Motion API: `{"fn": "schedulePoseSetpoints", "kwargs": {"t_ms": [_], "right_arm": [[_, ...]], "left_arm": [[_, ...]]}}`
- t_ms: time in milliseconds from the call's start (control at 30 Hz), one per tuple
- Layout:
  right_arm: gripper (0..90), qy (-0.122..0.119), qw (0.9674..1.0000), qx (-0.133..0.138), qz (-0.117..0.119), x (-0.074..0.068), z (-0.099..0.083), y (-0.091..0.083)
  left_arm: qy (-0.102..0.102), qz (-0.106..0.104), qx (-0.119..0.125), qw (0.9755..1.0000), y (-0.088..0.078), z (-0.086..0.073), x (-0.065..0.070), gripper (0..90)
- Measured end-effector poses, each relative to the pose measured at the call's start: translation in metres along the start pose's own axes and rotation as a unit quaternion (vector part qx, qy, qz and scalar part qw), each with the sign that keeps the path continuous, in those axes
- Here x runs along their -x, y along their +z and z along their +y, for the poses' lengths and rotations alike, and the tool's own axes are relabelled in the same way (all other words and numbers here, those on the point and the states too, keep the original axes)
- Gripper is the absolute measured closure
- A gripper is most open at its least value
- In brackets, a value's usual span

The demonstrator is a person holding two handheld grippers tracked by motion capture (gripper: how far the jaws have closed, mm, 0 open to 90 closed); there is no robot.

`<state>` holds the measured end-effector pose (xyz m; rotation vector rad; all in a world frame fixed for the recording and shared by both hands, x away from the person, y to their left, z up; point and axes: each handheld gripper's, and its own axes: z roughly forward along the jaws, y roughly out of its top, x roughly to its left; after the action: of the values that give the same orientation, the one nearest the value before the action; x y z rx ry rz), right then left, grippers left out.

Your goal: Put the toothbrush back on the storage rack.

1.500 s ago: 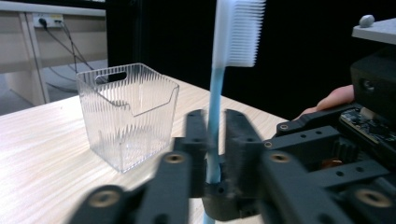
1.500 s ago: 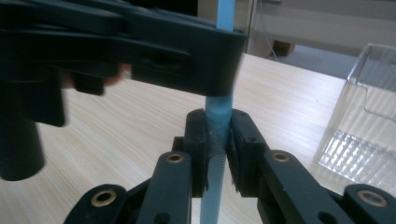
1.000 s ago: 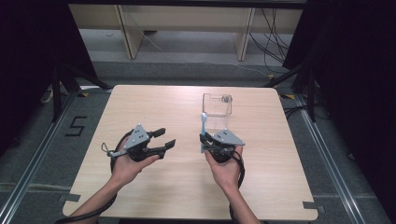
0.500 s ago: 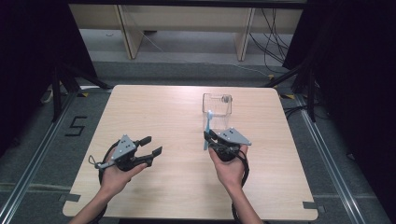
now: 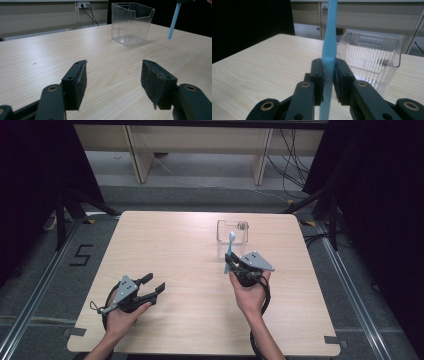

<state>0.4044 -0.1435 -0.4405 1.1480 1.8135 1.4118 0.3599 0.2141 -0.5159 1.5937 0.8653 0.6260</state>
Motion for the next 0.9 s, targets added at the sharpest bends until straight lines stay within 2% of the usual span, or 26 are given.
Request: {"fn": "schedulePoseSetpoints", "kwargs": {"t_ms": [33,67,100,133,200,233,300,333,367,400,433,467,500,567,600,633,700,733,767,833,867,900], "right_arm": [[78.8,0.002,1.0000,-0.005,-0.003,0.000,0.001,0.000],[78.8,0.001,1.0000,0.001,-0.001,0.001,0.001,0.001],[78.8,-0.005,1.0000,0.002,0.002,0.002,0.001,0.002],[78.8,0.004,1.0000,-0.001,-0.003,0.002,0.002,0.002],[78.8,-0.001,1.0000,-0.002,-0.003,0.004,0.003,0.003],[78.8,0.007,1.0000,0.001,-0.002,0.004,0.003,0.003],[78.8,-0.005,0.9999,0.005,-0.008,0.007,0.006,0.002],[78.8,0.004,1.0000,0.004,-0.006,0.008,0.006,0.003],[78.8,-0.002,0.9999,0.003,-0.015,0.009,0.008,0.002],[78.8,-0.001,0.9999,0.005,-0.012,0.010,0.009,0.002],[78.8,-0.005,0.9998,0.001,-0.019,0.011,0.010,0.001],[78.8,0.003,0.9998,0.005,-0.017,0.012,0.011,0.002],[78.8,0.004,0.9998,0.005,-0.020,0.012,0.012,0.001],[78.8,-0.007,0.9997,0.004,-0.023,0.016,0.014,0.002],[78.8,0.005,0.9996,0.004,-0.027,0.016,0.014,0.003],[78.8,-0.003,0.9997,0.004,-0.024,0.019,0.015,0.004],[78.8,0.007,0.9996,0.004,-0.027,0.019,0.016,0.004],[78.8,-0.011,0.9993,0.010,-0.034,0.022,0.017,0.005],[78.8,0.008,0.9995,0.005,-0.030,0.020,0.018,0.005],[78.8,-0.003,0.9994,0.010,-0.032,0.023,0.020,0.006],[78.8,0.004,0.9995,0.007,-0.031,0.022,0.021,0.006],[78.8,0.000,0.9994,0.010,-0.034,0.024,0.023,0.006]], "left_arm": [[0.001,0.002,0.000,1.0000,0.000,-0.001,0.000,37.3],[0.002,0.001,0.009,1.0000,0.002,-0.003,0.000,37.3],[0.006,0.006,0.002,1.0000,0.000,-0.003,0.000,37.3],[0.008,0.007,0.001,0.9999,0.001,-0.003,0.000,37.3],[0.011,0.006,0.004,0.9999,0.002,-0.005,-0.001,37.4],[0.013,0.010,-0.004,0.9999,0.001,-0.005,-0.001,37.4],[0.009,0.007,0.000,0.9999,0.003,-0.007,-0.002,37.6],[0.010,0.007,0.001,0.9999,0.002,-0.007,-0.002,37.7],[0.010,0.007,0.000,0.9999,0.002,-0.007,-0.002,37.7],[0.010,0.007,0.002,0.9999,0.002,-0.007,-0.002,37.7],[0.009,0.007,0.003,0.9999,0.002,-0.007,-0.002,37.6],[0.011,0.011,-0.007,0.9999,0.001,-0.007,-0.002,37.5],[0.009,0.010,-0.004,0.9999,0.001,-0.007,-0.002,37.2],[0.010,0.014,-0.003,0.9999,0.001,-0.007,-0.002,36.8],[0.012,0.014,-0.003,0.9998,0.000,-0.007,-0.001,36.9],[0.015,0.014,-0.003,0.9998,0.000,-0.007,-0.001,36.9],[0.017,0.014,-0.003,0.9998,0.000,-0.007,-0.001,37.0],[0.016,0.011,0.004,0.9998,0.002,-0.008,-0.001,37.1],[0.016,0.012,0.004,0.9998,0.002,-0.008,-0.001,37.1],[0.016,0.013,0.005,0.9998,0.002,-0.008,0.000,37.4],[0.018,0.013,0.004,0.9997,0.002,-0.008,0.000,37.5],[0.020,0.012,0.005,0.9997,0.002,-0.008,0.000,37.5]]}}
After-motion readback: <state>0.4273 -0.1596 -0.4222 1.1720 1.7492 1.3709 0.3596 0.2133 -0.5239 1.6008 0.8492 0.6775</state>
